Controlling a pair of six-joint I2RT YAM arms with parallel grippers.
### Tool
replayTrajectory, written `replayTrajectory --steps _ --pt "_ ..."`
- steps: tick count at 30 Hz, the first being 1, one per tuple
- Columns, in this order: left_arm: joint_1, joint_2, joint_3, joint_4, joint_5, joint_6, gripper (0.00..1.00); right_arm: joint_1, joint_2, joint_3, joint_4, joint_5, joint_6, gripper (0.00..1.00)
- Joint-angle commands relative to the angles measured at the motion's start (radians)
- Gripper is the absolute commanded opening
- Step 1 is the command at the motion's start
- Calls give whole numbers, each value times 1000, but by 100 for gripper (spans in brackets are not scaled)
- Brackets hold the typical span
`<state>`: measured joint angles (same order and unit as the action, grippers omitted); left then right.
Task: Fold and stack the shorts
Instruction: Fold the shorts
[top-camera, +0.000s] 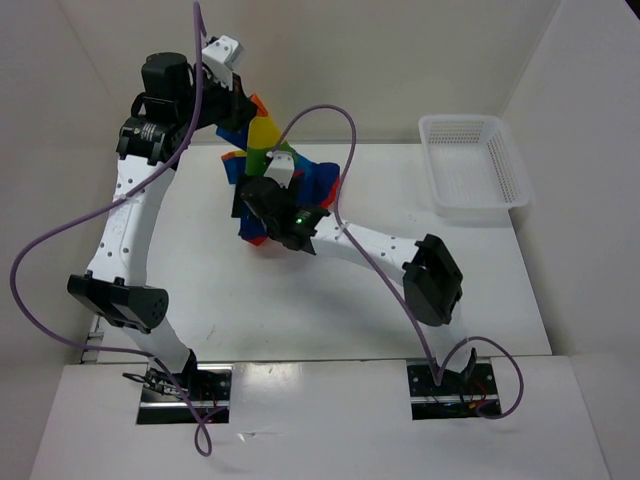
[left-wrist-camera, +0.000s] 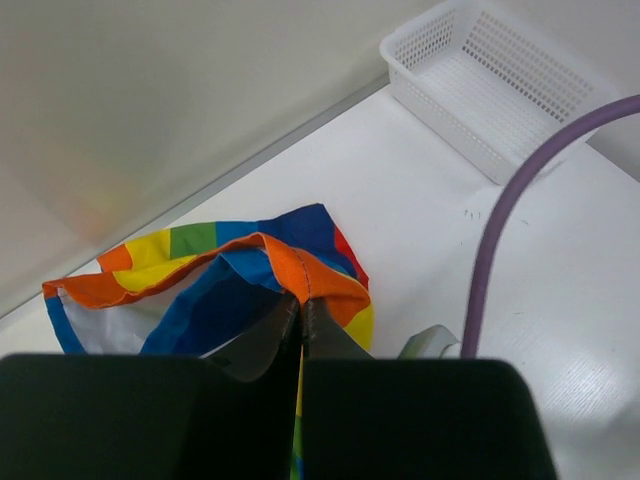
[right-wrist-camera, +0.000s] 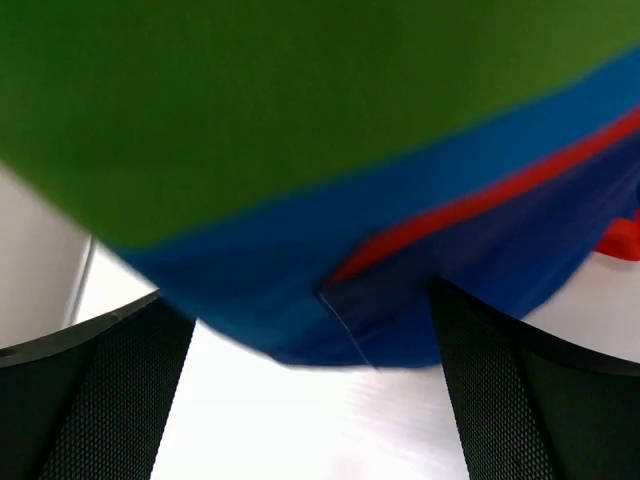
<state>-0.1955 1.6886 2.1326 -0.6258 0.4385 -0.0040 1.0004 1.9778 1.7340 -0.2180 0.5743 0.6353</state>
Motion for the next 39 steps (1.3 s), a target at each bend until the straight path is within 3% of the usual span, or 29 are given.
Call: replayTrajectory --steps 1,3,4,5,6,10,14,17,20,24,27,31,35,39 --pt "-5 -24 -11 31 16 4 0 14 96 104 -44 153 121 100" --pt "-5 -15 -11 40 25 4 0 -8 124 145 -61 124 142 79" --pt "-5 -15 -11 40 25 4 0 -8 134 154 -73 139 171 65" --pt "-5 -15 -11 40 25 4 0 -17 135 168 -102 174 181 34" --pt "-5 -15 -20 40 25 4 0 -17 135 168 -121 200 193 22" --pt "-5 -24 -10 20 -9 4 0 -52 32 84 -124 216 152 1" --pt "4 -13 24 11 -29 4 0 -98 -288 -244 26 128 29 1" --pt "36 -13 0 64 5 4 0 -164 -516 -432 26 113 8 1" --pt "36 8 -20 115 61 4 0 -288 -647 -539 5 59 -20 1" --pt "36 83 27 159 179 4 0 -465 -682 -516 106 -72 -178 1" --pt "48 140 151 117 193 4 0 -536 -546 -237 106 -157 -321 1" --pt "100 109 162 117 184 4 0 -545 -482 -31 31 -212 -436 1" --pt "148 46 87 117 184 4 0 -556 -591 -95 -33 -339 -433 1" --pt "171 -52 -47 156 184 4 0 -556 -795 -304 -96 -373 -372 1"
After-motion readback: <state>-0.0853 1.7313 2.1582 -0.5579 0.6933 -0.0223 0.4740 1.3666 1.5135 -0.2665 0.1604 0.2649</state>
